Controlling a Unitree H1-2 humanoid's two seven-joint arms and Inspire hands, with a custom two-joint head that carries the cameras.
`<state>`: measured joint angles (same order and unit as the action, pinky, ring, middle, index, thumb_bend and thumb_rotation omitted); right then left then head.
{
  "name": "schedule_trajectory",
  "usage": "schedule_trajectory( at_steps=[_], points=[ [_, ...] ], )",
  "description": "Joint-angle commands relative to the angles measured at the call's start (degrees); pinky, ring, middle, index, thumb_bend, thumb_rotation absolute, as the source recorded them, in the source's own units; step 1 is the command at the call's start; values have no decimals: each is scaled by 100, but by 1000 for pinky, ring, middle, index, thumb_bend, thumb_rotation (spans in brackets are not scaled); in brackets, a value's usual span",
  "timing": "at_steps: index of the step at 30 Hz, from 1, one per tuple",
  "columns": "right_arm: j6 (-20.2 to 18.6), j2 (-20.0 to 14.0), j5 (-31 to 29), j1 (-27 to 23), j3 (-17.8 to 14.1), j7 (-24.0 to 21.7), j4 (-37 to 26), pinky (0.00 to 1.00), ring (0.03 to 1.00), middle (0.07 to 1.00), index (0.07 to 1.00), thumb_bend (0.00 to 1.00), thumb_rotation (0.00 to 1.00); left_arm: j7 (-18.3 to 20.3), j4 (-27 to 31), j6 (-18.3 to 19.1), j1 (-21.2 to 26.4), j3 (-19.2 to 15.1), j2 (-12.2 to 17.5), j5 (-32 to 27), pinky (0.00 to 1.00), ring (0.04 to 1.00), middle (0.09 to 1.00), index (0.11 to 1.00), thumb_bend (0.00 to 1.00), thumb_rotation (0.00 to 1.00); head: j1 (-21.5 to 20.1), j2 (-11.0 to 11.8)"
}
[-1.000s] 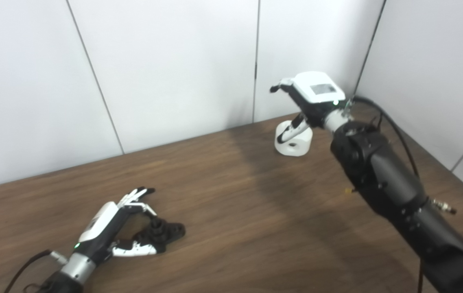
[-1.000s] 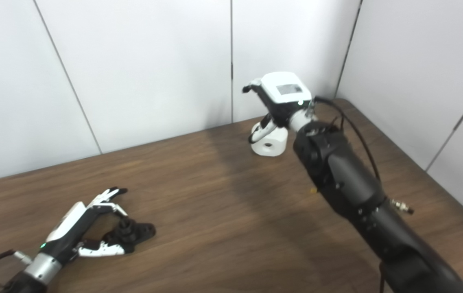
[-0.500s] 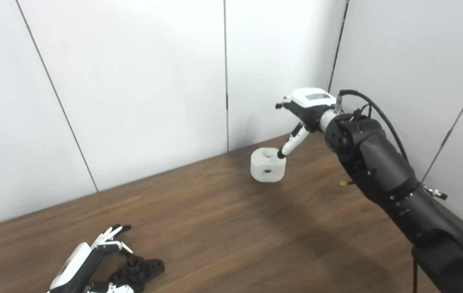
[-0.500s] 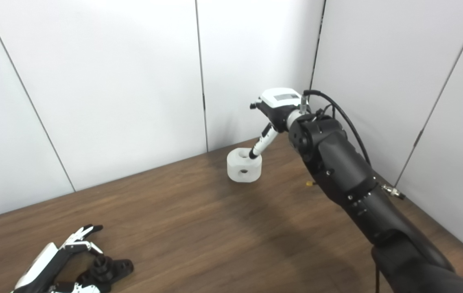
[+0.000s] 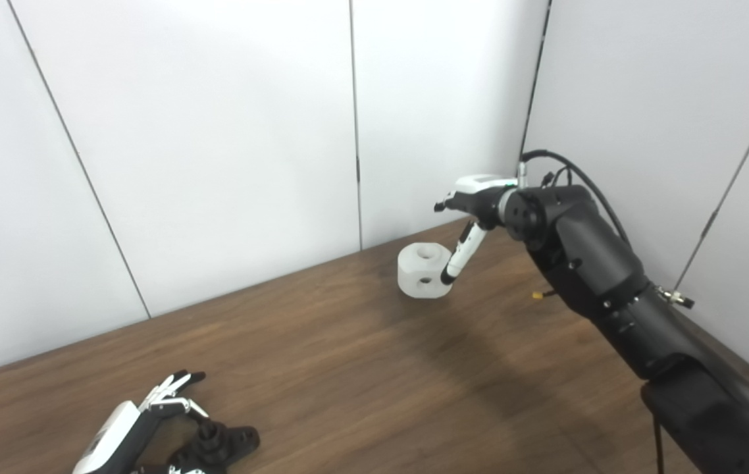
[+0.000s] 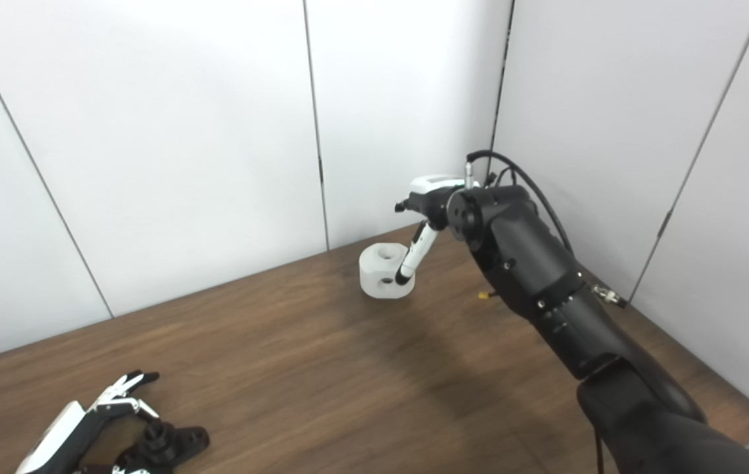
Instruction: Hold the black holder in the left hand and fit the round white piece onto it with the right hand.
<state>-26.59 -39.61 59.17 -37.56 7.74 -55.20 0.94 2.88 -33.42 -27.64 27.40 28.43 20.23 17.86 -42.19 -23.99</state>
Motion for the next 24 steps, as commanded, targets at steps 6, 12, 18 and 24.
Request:
schedule_trajectory(
  at_steps=[6, 12, 18, 24],
  points=[
    [-17, 9, 252, -532, 327, 275, 396, 880, 996, 1000, 927, 1000, 409, 125, -508, 72, -376, 199, 194, 45, 977, 1000, 929, 482, 522, 50, 0, -5],
    [1, 79, 167, -662, 554, 571, 800, 824, 969, 1000, 922, 1000, 392, 24, -511, 72, -394, 289, 213, 61, 989, 1000, 926, 482, 522, 51, 30, 3],
    [-11, 35, 78, -638, 565, 807, 980, 829, 971, 1000, 926, 994, 393, 5, -469, 72, -411, 323, 228, 27, 998, 1000, 926, 482, 522, 51, 65, -15],
    [-22, -48, 84, -559, 502, 951, 928, 846, 965, 993, 932, 968, 389, -39, -456, 72, -411, 354, 237, 71, 997, 1000, 925, 482, 522, 51, 78, -31]
  ],
)
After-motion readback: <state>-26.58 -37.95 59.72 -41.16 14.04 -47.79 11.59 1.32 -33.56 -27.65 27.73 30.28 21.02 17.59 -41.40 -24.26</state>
